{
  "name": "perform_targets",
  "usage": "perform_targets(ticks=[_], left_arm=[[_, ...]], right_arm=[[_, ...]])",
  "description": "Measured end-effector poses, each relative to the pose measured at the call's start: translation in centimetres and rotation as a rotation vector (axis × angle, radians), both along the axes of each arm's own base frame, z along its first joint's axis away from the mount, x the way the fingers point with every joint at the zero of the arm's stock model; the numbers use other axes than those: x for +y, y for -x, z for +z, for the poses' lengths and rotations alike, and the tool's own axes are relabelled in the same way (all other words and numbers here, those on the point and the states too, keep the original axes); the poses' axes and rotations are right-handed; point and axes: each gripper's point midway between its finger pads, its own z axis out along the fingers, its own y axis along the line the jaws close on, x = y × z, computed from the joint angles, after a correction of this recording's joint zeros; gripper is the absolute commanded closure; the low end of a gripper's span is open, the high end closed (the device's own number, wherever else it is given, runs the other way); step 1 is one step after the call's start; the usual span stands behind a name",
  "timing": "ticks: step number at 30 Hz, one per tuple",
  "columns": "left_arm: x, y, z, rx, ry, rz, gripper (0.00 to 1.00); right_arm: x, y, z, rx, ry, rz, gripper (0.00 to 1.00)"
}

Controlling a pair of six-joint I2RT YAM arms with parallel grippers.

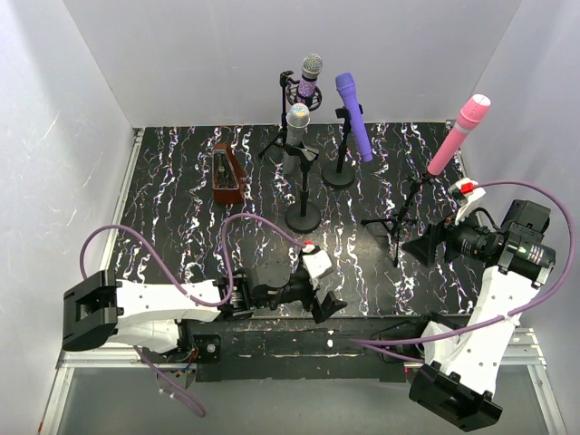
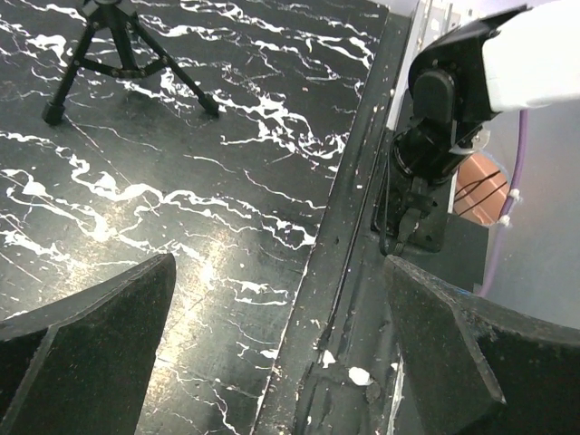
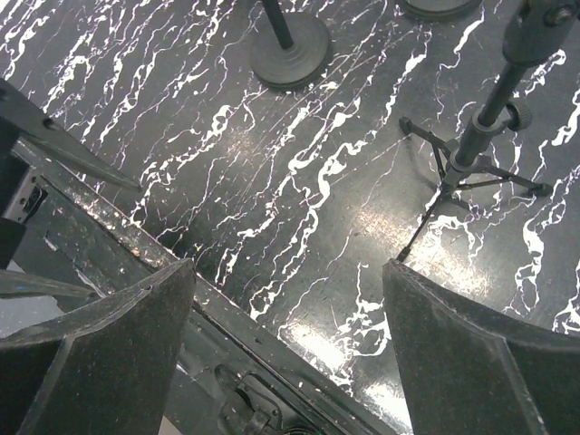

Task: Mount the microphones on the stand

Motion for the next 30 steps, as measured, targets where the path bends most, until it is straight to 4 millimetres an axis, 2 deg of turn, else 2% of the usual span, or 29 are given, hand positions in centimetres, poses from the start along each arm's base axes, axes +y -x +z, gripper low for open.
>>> perform_targets(ticks=[8, 30], left_arm=[[-0.9, 0.2, -2.2, 0.001, -0.049, -0.032, 0.02], [-3.9, -0.7, -4.4, -0.043, -0.057, -0.051, 0.02]], right_arm=[[0.8, 0.4, -0.3, -0.01, -0.039, 0.043, 0.11], [1.6, 0.6, -0.7, -0.022, -0.081, 0.1, 0.11]])
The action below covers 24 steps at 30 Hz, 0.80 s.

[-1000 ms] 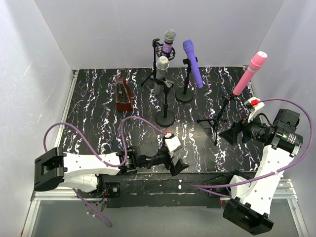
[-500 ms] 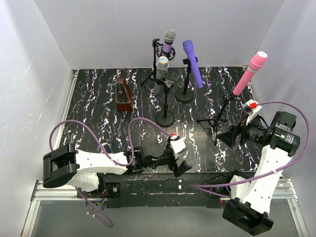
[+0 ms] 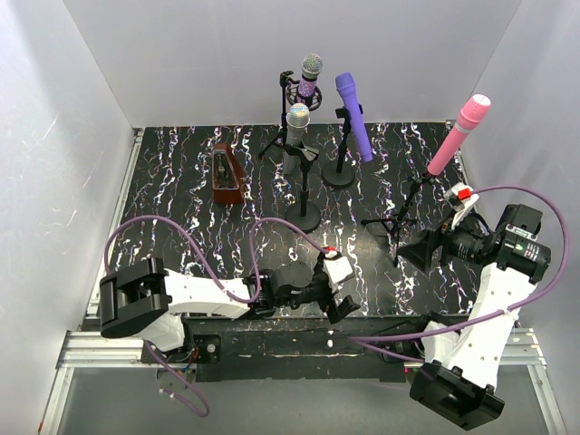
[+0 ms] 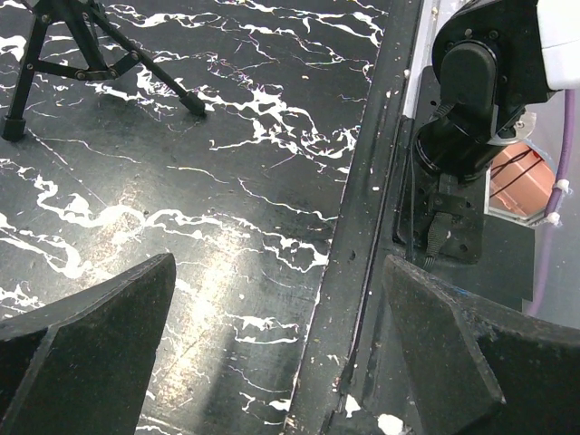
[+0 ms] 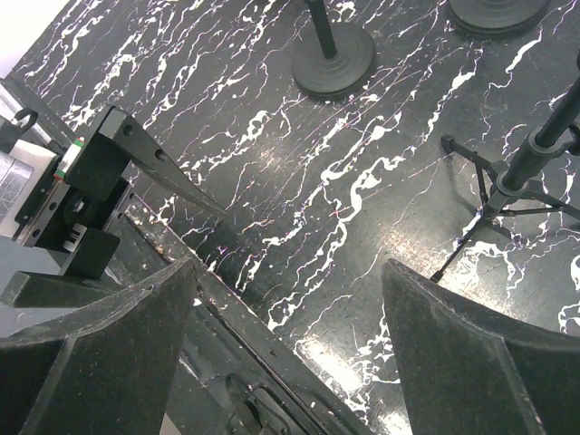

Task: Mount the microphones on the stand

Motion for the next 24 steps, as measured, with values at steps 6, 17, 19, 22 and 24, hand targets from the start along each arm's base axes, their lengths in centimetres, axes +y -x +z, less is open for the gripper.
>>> perform_targets(ticks=[6, 17, 19, 22, 24], left_arm=[[-0.5, -0.2, -0.4, -0.007, -0.004, -0.003, 0.02], [-1.7, -0.6, -0.4, -0.007, 0.016, -0.014, 0.02], [-1.8, -0.9, -0.4, -0.003, 0.021, -0.015, 0.02], [-1.9, -1.4, -0.5, 0.006, 0.029, -0.012, 0.02], [-2.0, -1.9, -0.4, 0.013, 0.035, -0.008, 0.02]], right_arm=[[0.0, -0.1, -0.3, 0.002, -0.006, 0.008, 0.11], [0.1, -0.2, -0.2, 0.005, -0.023, 0.015, 0.11], [0.1, -0.2, -0.3, 0.007, -0.024, 0.015, 0.11], [0.1, -0.2, -0.3, 0.008, -0.024, 0.015, 0.11], [0.1, -0.3, -0.3, 0.009, -0.025, 0.015, 0.11]])
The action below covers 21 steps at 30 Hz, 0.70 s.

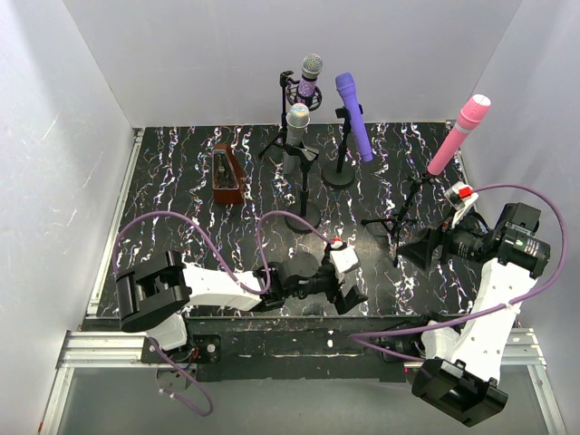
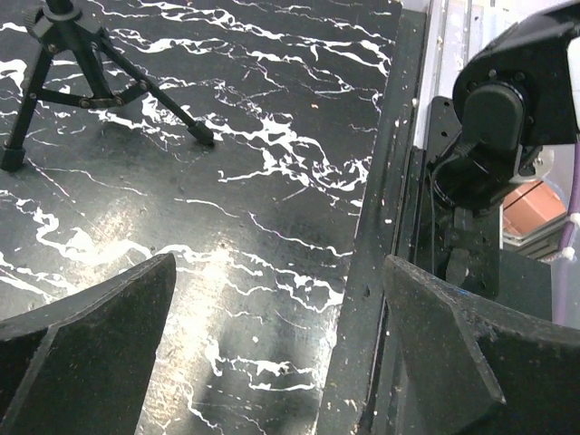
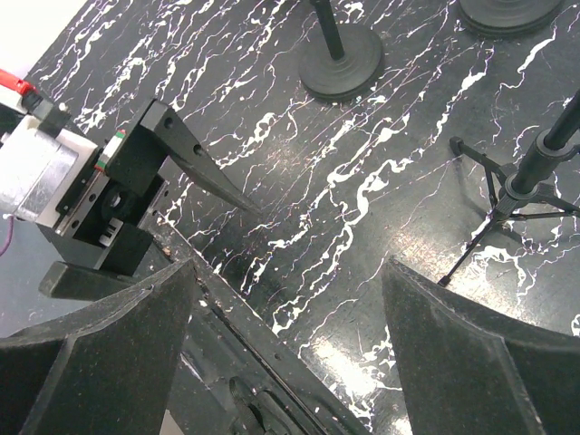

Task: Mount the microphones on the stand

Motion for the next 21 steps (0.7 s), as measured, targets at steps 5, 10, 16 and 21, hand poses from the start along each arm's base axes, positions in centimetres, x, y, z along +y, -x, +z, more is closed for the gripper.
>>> perform_targets(ticks=[5, 10, 16, 21], left_arm=[[-0.4, -1.3, 0.8, 0.017, 0.035, 0.011, 0.02], [-0.9, -3.0, 0.7, 0.04, 0.053, 0.019, 0.02], [-3.4, -5.4, 0.7, 0.033, 0.06, 0.018, 0.04], [-5.8, -8.0, 1.8, 0.0, 0.094, 0.039, 0.11]], right_arm=[[-0.1, -0.2, -0.1, 0.003, -0.003, 0.001, 0.11], [-0.2, -0.5, -0.1, 0.005, -0.006, 0.001, 0.11], [-0.4, -0.9, 0.0, 0.004, -0.013, -0.007, 0.12], [-0.8, -1.6, 0.9, 0.001, -0.015, -0.048, 0.12]])
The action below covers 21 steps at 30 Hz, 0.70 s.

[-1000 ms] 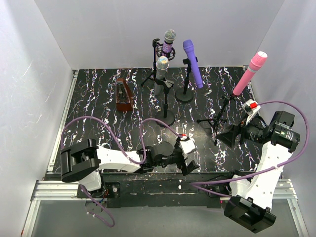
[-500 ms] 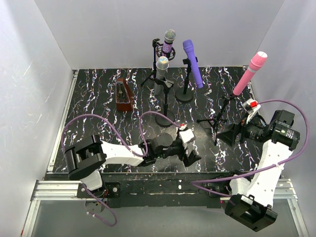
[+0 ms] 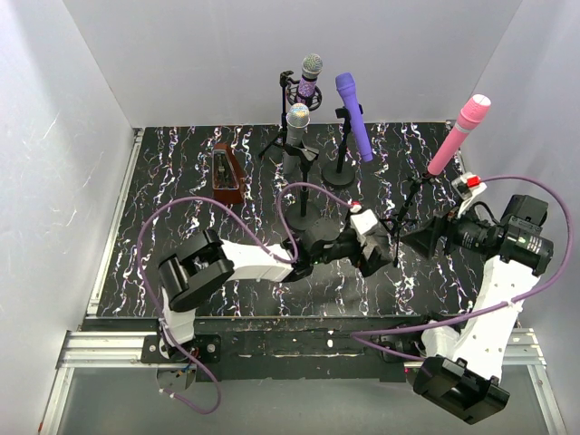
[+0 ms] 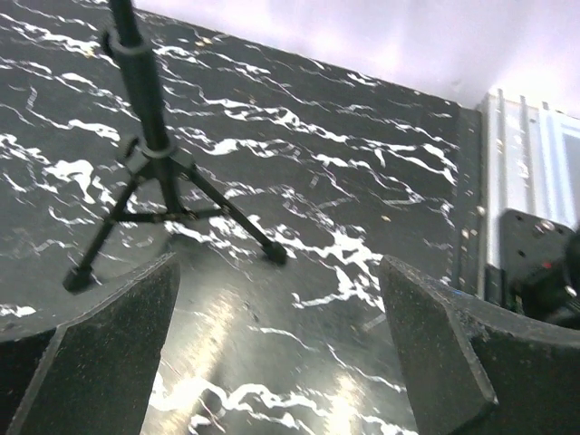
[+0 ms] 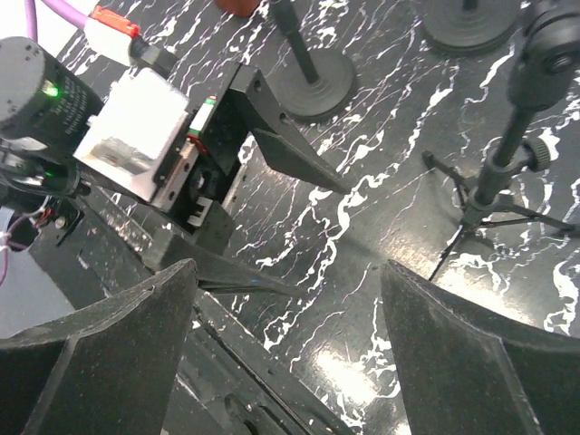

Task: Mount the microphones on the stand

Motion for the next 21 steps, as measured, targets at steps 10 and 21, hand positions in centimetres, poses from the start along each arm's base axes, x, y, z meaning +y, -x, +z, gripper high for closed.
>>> perform_targets(ticks=[10, 21], left_arm=[[-4.4, -6.3, 0.5, -0.051, 0.079, 0.067, 0.23], [-8.2, -9.3, 4.6, -0.122, 0.233, 0.112, 0.39]], right_arm=[[-0.6, -1.8, 5.6, -0.066, -0.037, -0.121, 0.12], [-0.5, -2.5, 7.9, -0.081, -0.109, -0.134, 0.12]])
